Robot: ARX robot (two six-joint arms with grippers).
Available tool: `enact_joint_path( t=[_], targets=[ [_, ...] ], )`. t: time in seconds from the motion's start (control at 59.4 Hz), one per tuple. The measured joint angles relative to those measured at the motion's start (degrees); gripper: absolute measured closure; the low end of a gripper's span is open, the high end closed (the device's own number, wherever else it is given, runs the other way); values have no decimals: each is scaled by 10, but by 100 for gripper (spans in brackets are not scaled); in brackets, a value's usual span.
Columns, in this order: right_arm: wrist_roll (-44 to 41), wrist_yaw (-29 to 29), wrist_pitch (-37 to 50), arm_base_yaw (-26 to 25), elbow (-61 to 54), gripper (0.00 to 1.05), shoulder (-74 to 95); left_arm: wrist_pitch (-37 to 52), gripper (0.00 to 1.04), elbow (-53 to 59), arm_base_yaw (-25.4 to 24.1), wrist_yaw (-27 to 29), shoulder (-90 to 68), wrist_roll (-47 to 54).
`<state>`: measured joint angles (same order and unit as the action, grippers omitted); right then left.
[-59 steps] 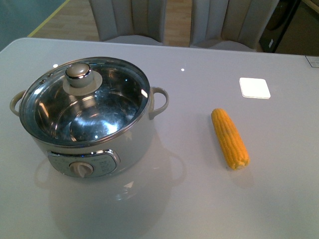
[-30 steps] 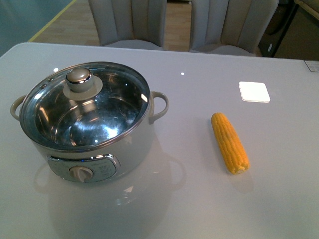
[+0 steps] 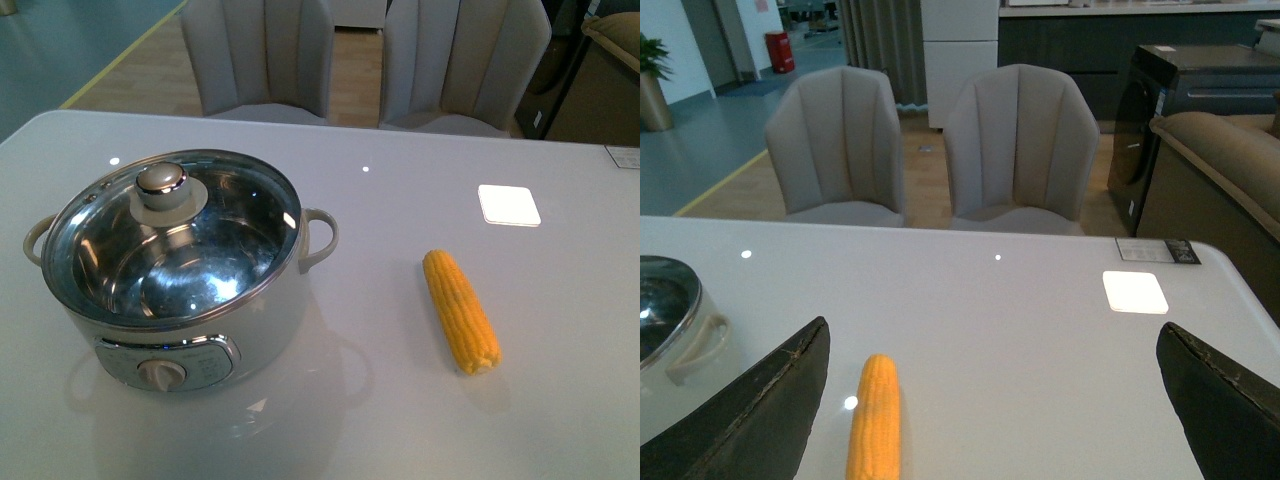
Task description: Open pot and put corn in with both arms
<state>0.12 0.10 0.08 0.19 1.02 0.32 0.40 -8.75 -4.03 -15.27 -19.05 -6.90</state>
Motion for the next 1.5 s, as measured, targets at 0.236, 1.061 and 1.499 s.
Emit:
enact_joint_path(
  t=[0.236, 1.061, 1.499],
  targets=[
    [0, 0, 0, 0, 0, 9, 0, 171, 7, -58, -6, -45, -295, 47],
    [0, 0, 0, 0, 0, 9, 0, 503, 7, -296, 106, -33, -897, 148],
    [0, 0, 0, 0, 0, 9, 0, 522, 7, -372, 137, -1, -1006, 134]
  ],
)
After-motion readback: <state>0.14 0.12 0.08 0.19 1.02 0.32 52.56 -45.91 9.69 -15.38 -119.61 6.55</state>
